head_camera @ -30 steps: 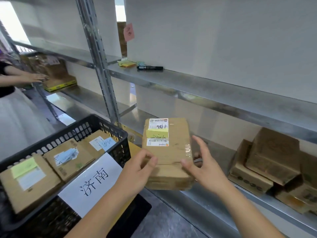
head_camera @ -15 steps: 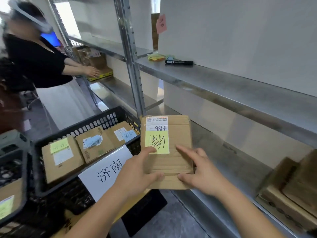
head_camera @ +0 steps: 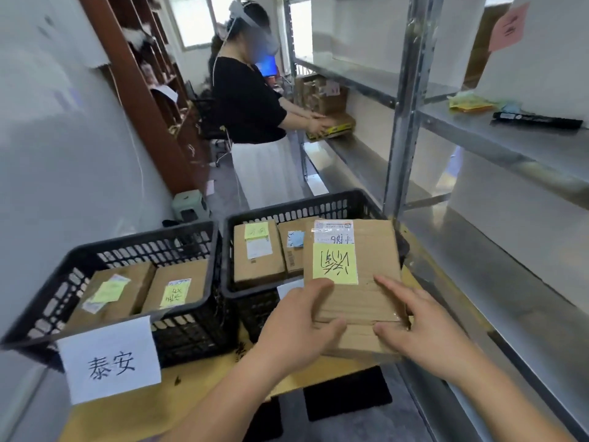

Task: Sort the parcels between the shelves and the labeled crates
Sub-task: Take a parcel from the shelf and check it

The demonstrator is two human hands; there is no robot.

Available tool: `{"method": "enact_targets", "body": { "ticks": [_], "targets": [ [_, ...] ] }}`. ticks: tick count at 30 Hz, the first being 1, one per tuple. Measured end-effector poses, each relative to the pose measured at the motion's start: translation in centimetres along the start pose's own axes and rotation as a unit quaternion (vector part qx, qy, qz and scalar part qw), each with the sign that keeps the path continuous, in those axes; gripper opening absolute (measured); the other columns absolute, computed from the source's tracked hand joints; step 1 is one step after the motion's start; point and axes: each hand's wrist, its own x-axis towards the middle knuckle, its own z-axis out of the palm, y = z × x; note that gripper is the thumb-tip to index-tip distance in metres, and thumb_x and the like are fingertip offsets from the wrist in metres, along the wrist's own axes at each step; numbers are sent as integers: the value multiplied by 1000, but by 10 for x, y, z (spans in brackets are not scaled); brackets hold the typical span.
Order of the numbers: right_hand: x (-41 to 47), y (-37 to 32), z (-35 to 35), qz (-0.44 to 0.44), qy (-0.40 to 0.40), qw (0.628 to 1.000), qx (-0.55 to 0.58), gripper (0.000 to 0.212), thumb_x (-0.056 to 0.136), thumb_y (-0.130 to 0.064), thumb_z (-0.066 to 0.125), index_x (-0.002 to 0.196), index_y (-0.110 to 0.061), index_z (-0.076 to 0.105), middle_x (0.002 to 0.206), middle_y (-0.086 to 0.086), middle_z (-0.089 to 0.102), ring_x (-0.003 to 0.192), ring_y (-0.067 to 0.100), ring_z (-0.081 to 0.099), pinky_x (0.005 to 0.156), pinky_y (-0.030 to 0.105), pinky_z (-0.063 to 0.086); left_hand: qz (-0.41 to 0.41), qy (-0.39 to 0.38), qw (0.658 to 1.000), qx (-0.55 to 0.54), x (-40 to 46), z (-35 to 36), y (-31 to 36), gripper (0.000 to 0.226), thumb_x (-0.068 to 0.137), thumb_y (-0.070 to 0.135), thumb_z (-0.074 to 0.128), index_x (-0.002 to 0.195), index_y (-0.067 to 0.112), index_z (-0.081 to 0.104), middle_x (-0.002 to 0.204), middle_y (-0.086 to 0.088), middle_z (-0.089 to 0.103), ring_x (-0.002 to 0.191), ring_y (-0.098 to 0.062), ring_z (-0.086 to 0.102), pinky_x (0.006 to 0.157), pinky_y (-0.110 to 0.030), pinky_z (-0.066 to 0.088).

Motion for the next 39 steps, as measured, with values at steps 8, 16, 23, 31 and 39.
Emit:
{"method": "enact_targets", "body": {
  "ticks": [8, 16, 23, 31, 39],
  "targets": [
    [46, -64, 37, -46, -22, 997, -56, 82, 87, -39, 75, 157, -45, 32, 160, -40, -14, 137, -5, 29, 111, 26, 38, -14, 48, 999, -21, 8, -54, -46, 68, 85, 56, 67, 144, 53, 33, 140, 16, 39, 121, -4, 41, 98, -19, 35],
    [96, -107, 54, -44, -50, 991, -118, 79, 94, -38, 66, 162, -35, 25, 163, -36, -6, 150, -3, 15, 110, 18, 28, 30, 62, 998, -14, 42, -81, -83, 70, 92, 50, 64, 153, 35, 34, 161, 28, -14, 140, 0, 26, 104, -19, 31],
    [154, -130, 82, -46, -80, 986, -141, 78, 94, -33, 67, 162, -27, 28, 169, -24, 5, 153, 4, 18, 123, 26, 21, 19, 54, 998, 9, 80, -98, -122, 69, 97, 47, 54, 157, 25, 28, 167, 15, 2, 151, -13, 21, 121, -34, 26],
    [231, -129, 120, -59, -128, 980, -139, 72, 96, -32, 67, 160, -24, 34, 169, -18, 15, 153, 8, 21, 118, 21, 17, -35, 61, 998, -1, 122, -112, -162, 73, 98, 39, 56, 158, 28, 17, 161, 6, 28, 139, -15, 40, 113, -30, 34],
    [288, -99, 135, -91, -189, 971, -117, 78, 95, -36, 67, 161, -30, 27, 169, -20, 8, 154, 9, 20, 125, 34, 22, -85, 76, 993, 26, 159, -96, -175, 72, 97, 38, 58, 158, 25, 23, 162, 6, 26, 143, -12, 33, 120, -31, 28]
  ]
}}
